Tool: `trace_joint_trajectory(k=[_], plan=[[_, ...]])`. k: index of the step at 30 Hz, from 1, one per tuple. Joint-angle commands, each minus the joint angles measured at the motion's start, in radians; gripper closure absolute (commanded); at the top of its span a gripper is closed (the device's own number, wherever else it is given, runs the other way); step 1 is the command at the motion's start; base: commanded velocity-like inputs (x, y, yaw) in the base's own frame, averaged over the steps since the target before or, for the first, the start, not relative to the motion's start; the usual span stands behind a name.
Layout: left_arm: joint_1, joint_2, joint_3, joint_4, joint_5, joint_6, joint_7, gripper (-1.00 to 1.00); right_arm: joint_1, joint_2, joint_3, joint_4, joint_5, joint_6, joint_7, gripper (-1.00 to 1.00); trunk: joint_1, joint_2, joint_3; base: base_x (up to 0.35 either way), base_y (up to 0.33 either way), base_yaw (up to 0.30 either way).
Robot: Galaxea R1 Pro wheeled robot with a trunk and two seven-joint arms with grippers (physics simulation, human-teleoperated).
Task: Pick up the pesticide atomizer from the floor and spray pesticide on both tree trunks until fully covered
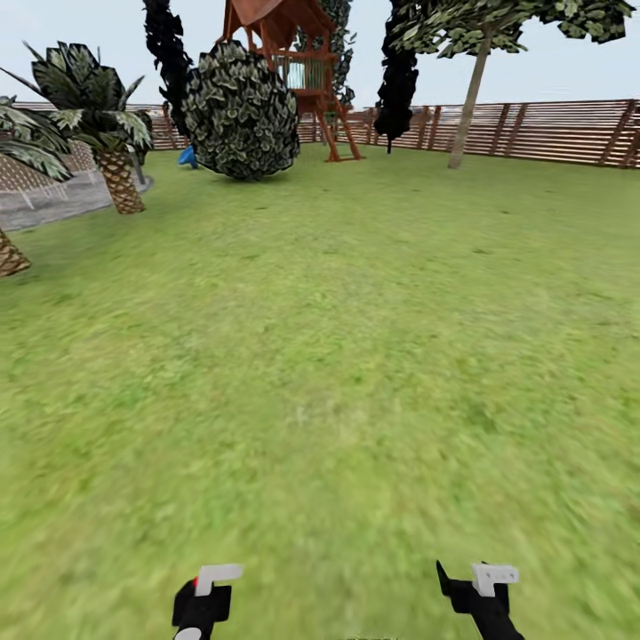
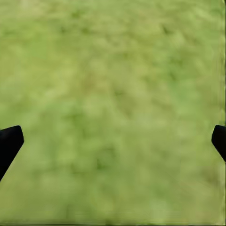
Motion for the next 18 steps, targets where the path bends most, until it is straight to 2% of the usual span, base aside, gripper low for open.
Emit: trace_joint_trajectory(k=[1,14,18], plan=[[0.000,0.000,0.000,0.000,0.000,0.000,0.000,1.00,0.000,0.000,0.000,0.000,0.000,0.000,0.000,-1.00,0.000,0.000,0.000,0.000,-0.278,-0.282],[0.000,0.000,0.000,0.001,0.000,0.000,0.000,1.00,0.000,0.001,0.000,0.000,0.000,0.000,0.000,-1.00,0.000,0.000,-0.006,0.000,-0.278,-0.282],[0.000,0.000,0.000,0.000,0.000,0.000,0.000,1.00,0.000,0.001,0.000,0.000,0.000,0.000,0.000,-1.00,0.000,0.000,-0.008,0.000,-0.108,-0.282]])
